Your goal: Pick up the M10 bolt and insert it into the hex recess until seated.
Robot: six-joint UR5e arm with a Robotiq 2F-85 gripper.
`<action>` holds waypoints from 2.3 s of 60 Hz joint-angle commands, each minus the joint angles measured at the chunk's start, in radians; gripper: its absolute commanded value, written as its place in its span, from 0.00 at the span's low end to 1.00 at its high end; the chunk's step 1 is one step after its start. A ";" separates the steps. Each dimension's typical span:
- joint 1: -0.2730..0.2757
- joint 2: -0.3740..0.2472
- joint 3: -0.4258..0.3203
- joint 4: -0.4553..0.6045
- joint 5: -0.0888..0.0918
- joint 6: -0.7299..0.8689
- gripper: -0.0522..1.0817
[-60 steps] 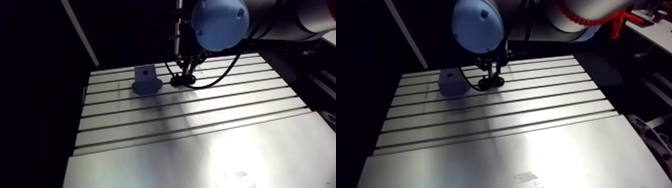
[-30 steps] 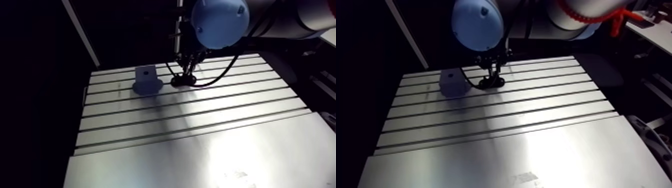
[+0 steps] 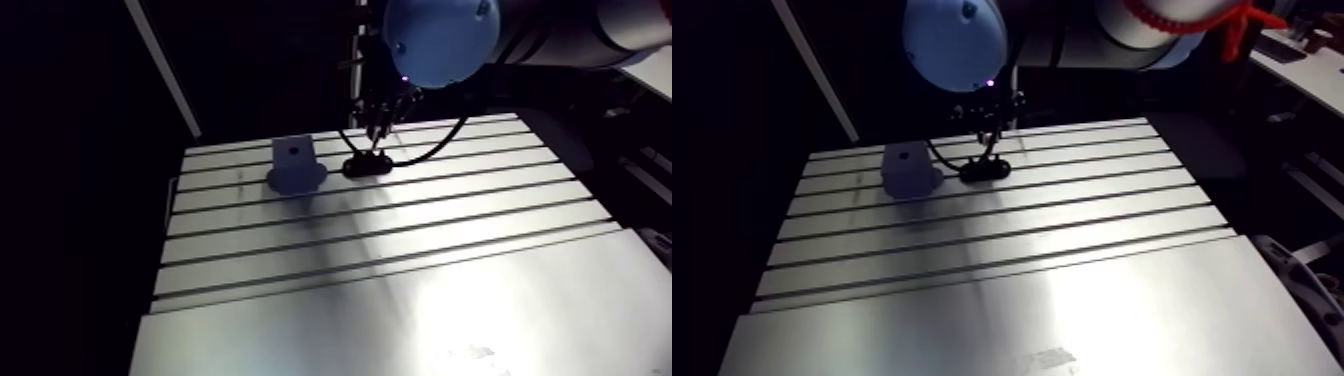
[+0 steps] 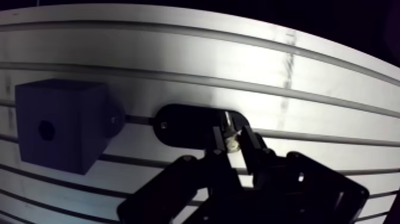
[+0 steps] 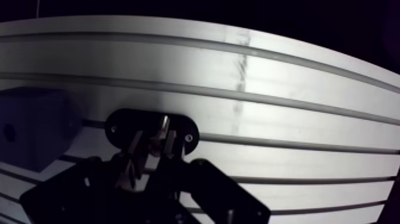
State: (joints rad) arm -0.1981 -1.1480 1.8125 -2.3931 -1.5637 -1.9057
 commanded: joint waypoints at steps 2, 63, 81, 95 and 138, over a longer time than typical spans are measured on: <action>0.000 -0.018 -0.015 0.018 0.001 0.003 0.69; 0.077 -0.152 -0.229 0.427 -0.003 0.208 0.71; 0.112 -0.139 -0.303 0.550 -0.006 0.372 0.71; 0.186 -0.099 -0.307 0.555 -0.010 0.425 0.71; 0.203 0.014 -0.380 0.593 0.000 0.432 0.71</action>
State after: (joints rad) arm 0.0015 -1.1639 1.4602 -1.8260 -1.5666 -1.4741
